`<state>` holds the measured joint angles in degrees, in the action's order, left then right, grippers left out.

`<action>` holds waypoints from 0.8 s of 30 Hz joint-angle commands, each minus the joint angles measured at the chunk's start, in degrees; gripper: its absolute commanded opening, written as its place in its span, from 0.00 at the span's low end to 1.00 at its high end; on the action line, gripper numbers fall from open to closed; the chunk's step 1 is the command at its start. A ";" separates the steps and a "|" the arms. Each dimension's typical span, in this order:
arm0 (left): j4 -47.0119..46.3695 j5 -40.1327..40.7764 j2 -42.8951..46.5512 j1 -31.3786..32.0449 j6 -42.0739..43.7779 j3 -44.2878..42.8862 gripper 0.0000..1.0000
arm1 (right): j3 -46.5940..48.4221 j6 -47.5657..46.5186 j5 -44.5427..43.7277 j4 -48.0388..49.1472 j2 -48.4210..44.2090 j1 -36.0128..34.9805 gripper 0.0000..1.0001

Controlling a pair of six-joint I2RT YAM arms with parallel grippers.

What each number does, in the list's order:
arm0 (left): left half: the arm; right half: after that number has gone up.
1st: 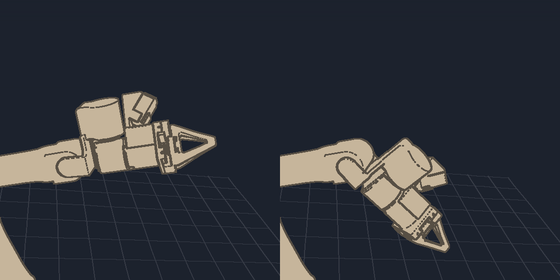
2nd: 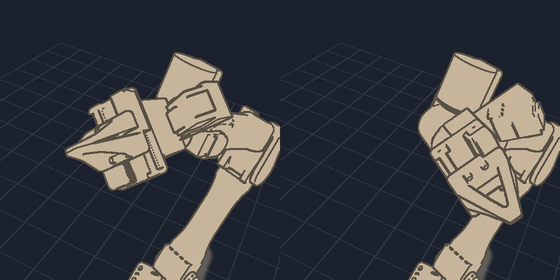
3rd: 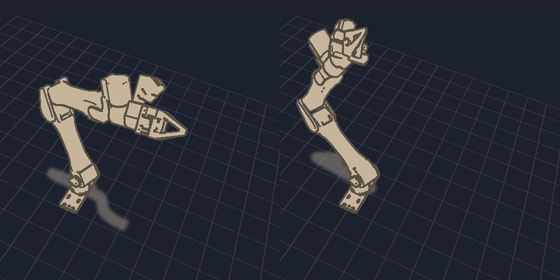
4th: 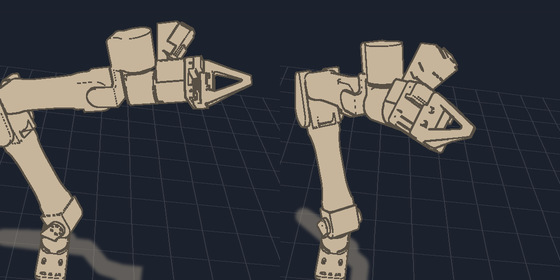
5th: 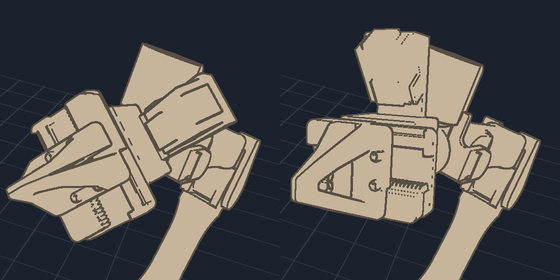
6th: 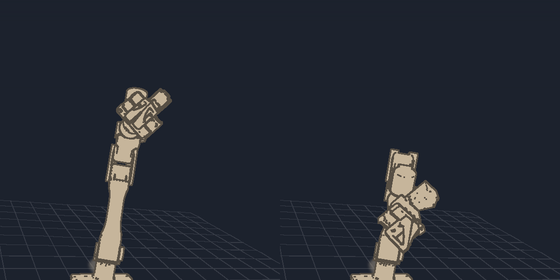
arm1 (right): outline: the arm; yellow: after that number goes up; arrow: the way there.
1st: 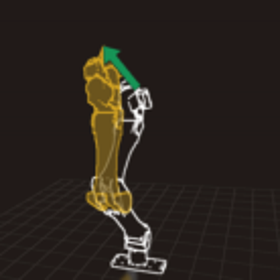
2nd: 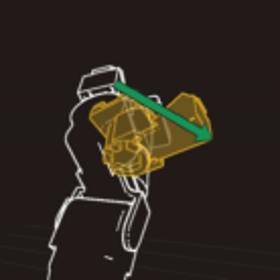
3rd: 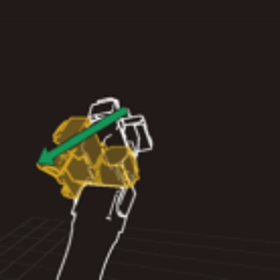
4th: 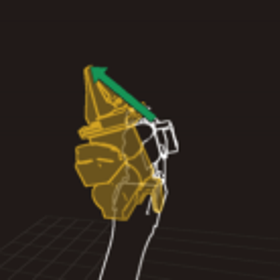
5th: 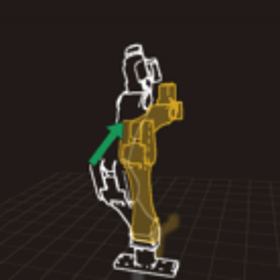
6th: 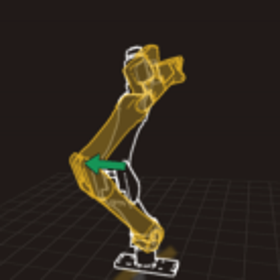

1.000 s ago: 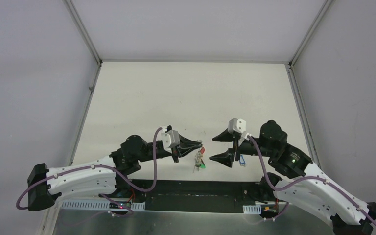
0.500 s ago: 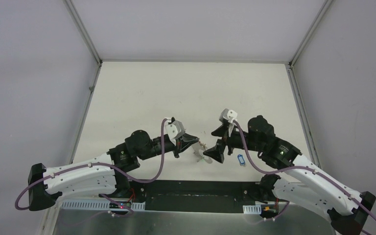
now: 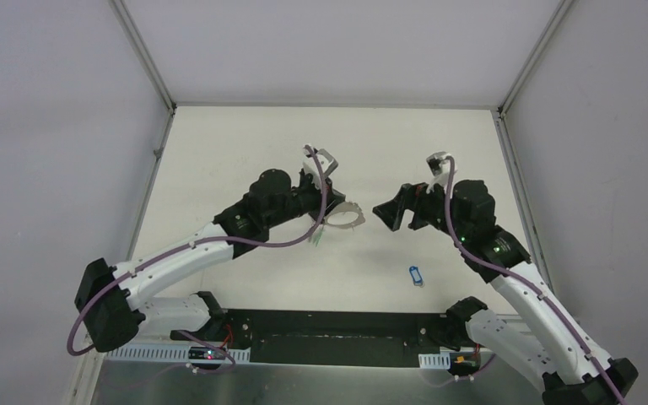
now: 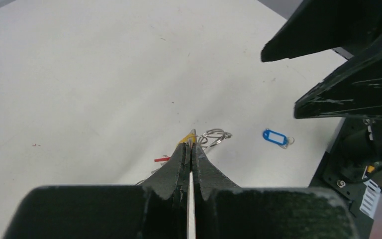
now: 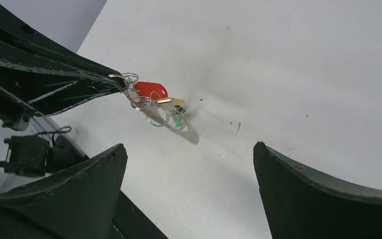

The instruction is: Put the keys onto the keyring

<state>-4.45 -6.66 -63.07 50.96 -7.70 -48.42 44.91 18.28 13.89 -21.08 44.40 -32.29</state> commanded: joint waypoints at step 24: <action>-30.68 -5.51 -19.84 2.12 -6.70 10.76 0.00 | -3.31 12.78 8.31 -11.15 -5.95 9.00 1.00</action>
<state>-32.58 -11.11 -84.86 50.92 -12.45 -39.42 41.78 29.02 21.98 -29.93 38.89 -23.59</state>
